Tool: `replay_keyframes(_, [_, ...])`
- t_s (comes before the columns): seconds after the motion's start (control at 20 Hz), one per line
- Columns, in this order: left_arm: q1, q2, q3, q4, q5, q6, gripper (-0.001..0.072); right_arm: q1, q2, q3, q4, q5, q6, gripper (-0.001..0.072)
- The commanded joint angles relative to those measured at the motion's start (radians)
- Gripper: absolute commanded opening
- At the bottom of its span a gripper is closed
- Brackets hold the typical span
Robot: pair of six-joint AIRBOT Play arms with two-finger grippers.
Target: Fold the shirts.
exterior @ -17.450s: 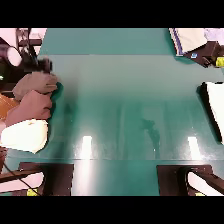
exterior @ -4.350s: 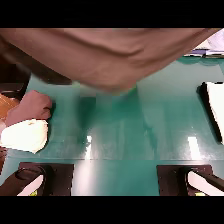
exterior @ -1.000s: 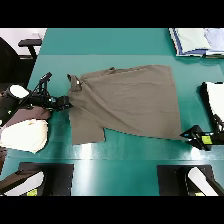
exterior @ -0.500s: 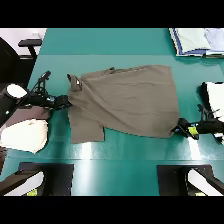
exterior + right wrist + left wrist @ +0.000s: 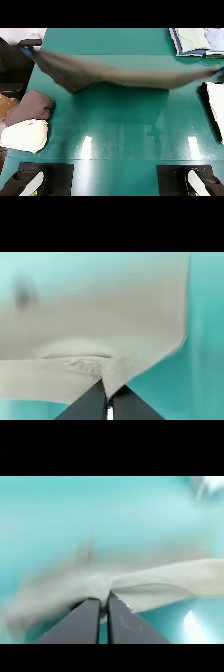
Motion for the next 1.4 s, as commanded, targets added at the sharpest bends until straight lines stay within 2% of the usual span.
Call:
replay_keyframes(0.0, [0.001,0.03,0.387,0.012,0.006,-0.04,0.0031,-0.088,0.057,0.401,-0.001,0.044,-0.001,0.0017])
replay_keyframes(0.15, [0.001,0.03,0.611,0.055,0.061,-0.102,0.003,-0.204,-0.008,0.693,0.0,0.169,-0.001,0.0017])
replay_keyframes(0.25, [0.001,0.03,0.67,0.085,0.102,-0.119,0.003,-0.253,-0.073,0.845,0.0,0.221,0.0,0.0017])
replay_keyframes(0.35, [0.001,0.023,0.673,0.096,0.088,-0.122,0.0029,-0.26,-0.12,0.898,0.005,0.248,0.008,0.0017])
replay_keyframes(0.45, [0.001,0.001,0.625,0.127,0.015,-0.163,0.003,-0.249,-0.16,0.838,0.032,0.298,0.029,0.0017])
replay_keyframes(0.6, [0.001,-0.07,0.432,0.13,-0.101,-0.174,0.003,-0.137,-0.201,0.6,0.014,0.304,0.029,0.0017])
replay_keyframes(0.75, [0.0,-0.196,0.255,0.103,-0.259,-0.17,0.0031,0.05,-0.303,0.404,-0.208,0.309,0.029,0.0016])
replay_keyframes(0.85, [0.0,-0.283,0.141,0.1,-0.292,-0.161,0.0031,0.139,-0.403,0.32,-0.31,0.325,0.033,0.0016])
replay_keyframes(1.0, [0.0,-0.433,0.013,0.1,-0.253,-0.136,0.0032,0.183,-0.568,0.239,-0.322,0.307,0.034,0.0017])
replay_keyframes(1.1, [0.0,-0.544,-0.033,0.09,-0.179,-0.126,0.0031,0.176,-0.678,0.232,-0.32,0.263,0.034,0.0016])
replay_keyframes(1.2, [0.0,-0.655,-0.026,0.06,-0.05,-0.058,0.0031,0.151,-0.792,0.293,-0.3,0.23,0.035,0.0017])
replay_keyframes(1.35, [0.0,-0.796,0.089,0.029,0.064,-0.057,0.0031,0.128,-0.958,0.486,-0.277,0.229,0.036,0.0016])
